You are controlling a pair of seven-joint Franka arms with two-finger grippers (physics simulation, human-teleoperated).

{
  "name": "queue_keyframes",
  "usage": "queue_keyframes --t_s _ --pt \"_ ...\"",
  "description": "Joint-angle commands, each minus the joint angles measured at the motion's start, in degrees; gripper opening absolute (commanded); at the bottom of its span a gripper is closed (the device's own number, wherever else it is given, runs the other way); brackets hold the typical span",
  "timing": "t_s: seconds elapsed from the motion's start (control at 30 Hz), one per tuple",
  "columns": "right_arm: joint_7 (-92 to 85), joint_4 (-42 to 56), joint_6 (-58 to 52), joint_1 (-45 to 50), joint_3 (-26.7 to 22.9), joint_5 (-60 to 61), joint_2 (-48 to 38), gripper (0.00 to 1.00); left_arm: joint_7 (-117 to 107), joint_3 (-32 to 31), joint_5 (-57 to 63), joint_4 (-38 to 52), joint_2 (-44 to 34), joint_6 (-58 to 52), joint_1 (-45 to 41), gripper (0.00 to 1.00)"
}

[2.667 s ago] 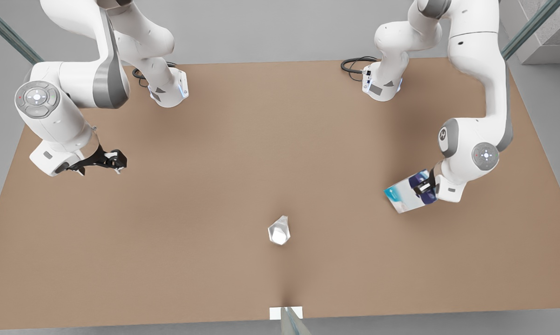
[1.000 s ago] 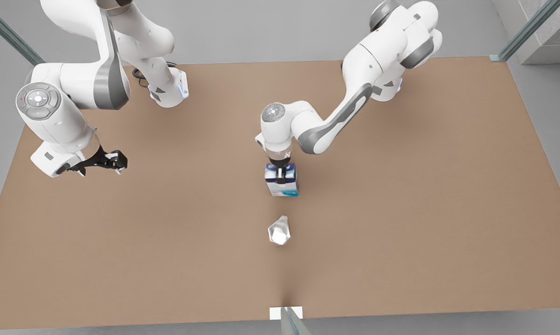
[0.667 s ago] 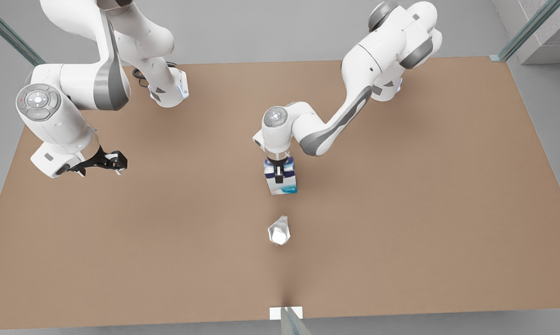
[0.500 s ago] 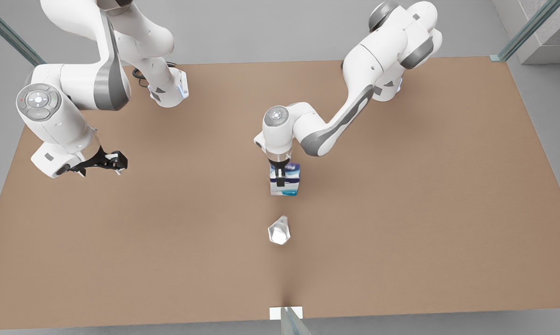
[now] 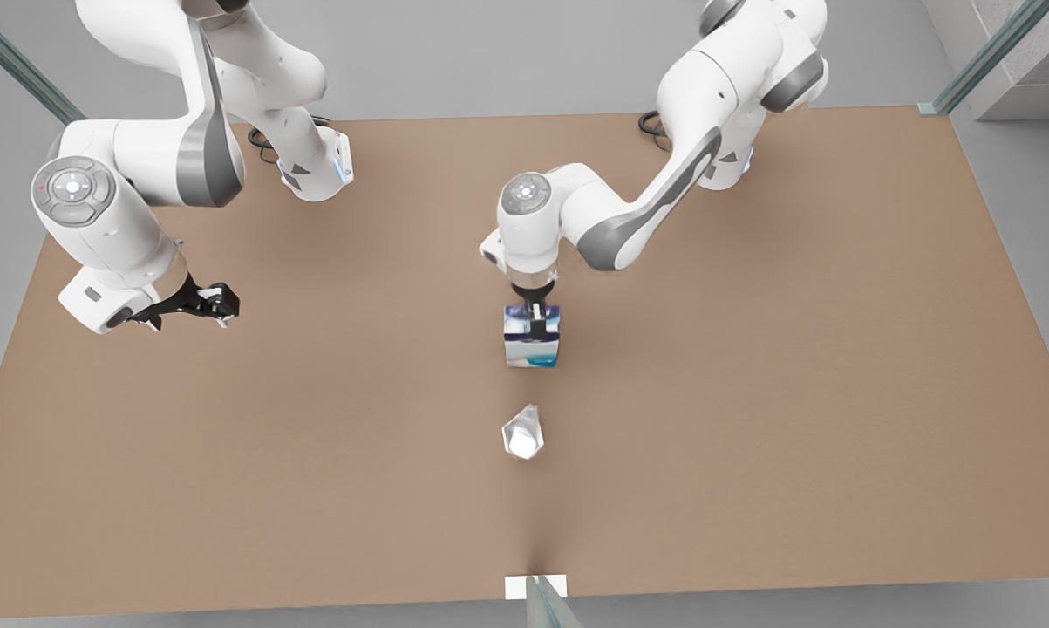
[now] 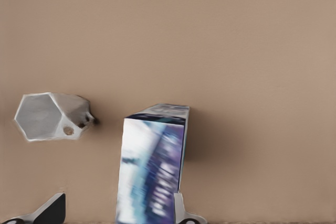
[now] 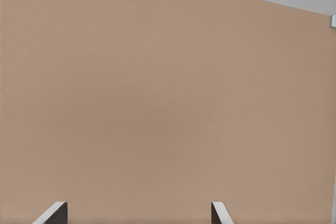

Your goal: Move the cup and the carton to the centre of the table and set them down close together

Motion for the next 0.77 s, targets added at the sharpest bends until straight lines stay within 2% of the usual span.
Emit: queue_keyframes --t_s 0.0,0.1,0.17,0.23,0.27,0.3,0.33,0.4,0.43,0.5,0.53,0.57,0.63,0.73 --pt "0.0 0.0 0.0 -0.13 0.0 0.0 0.0 1.0 -0.05 -0.08 -3.22 0.57 -0.21 -0.95 0.11 1.0" --pt "0.0 0.0 0.09 -0.13 0.0 0.0 0.0 1.0 -9.27 0.01 -4.98 5.84 -0.48 -9.65 0.55 1.0" --pt "0.0 0.0 0.0 -0.05 0.0 0.0 0.0 1.0 -20.61 0.09 -4.98 6.19 -2.06 -11.5 4.33 1.0" --pt "0.0 0.0 0.0 -0.05 0.0 0.0 -0.09 1.0 -23.69 0.18 -5.59 9.0 -1.97 -14.56 12.49 1.0" --pt "0.0 0.0 0.0 -0.05 0.0 0.0 -0.09 1.0 -23.87 5.7 -8.04 10.76 -2.23 -17.82 13.64 1.0" --pt "0.0 0.0 0.0 -0.05 0.0 0.0 -0.09 1.0 -27.99 14.85 -13.59 11.73 -3.81 -20.2 13.03 1.0" --pt "0.0 0.0 0.0 -0.13 0.0 0.0 0.0 1.0 -30.45 19.5 -13.68 11.64 -5.31 -20.11 13.03 1.0" --pt "0.0 0.0 0.0 -0.05 0.0 0.09 0.0 1.0 -39.95 24.7 -13.76 11.2 -7.07 -19.94 13.9 1.0" --pt "0.0 0.0 0.0 -0.05 0.0 0.09 0.0 1.0 -40.92 24.79 -16.13 14.27 -6.45 -19.49 18.02 1.0" --pt "0.0 0.0 0.0 -0.05 0.0 0.09 0.0 1.0 -40.75 24.88 -16.66 13.84 -8.12 -20.02 23.04 1.0" --pt "0.0 0.0 0.0 -0.05 0.0 0.0 0.0 1.0 -40.48 31.55 -22.36 9.1 -12.51 -19.5 21.29 1.0" --pt "0.0 0.0 0.0 -0.05 0.09 0.0 0.0 1.0 -32.33 34.64 -25.72 8.04 -13.48 -19.58 21.11 1.0" --pt "0.0 0.0 0.0 -0.05 0.09 0.09 0.0 1.0 -28.53 34.37 -25.54 5.76 -15.33 -19.23 23.4 1.0" --pt "0.0 0.0 0.09 -0.05 0.09 0.09 0.0 1.0 -31.16 34.37 -25.19 3.73 -16.03 -20.11 21.82 1.0"
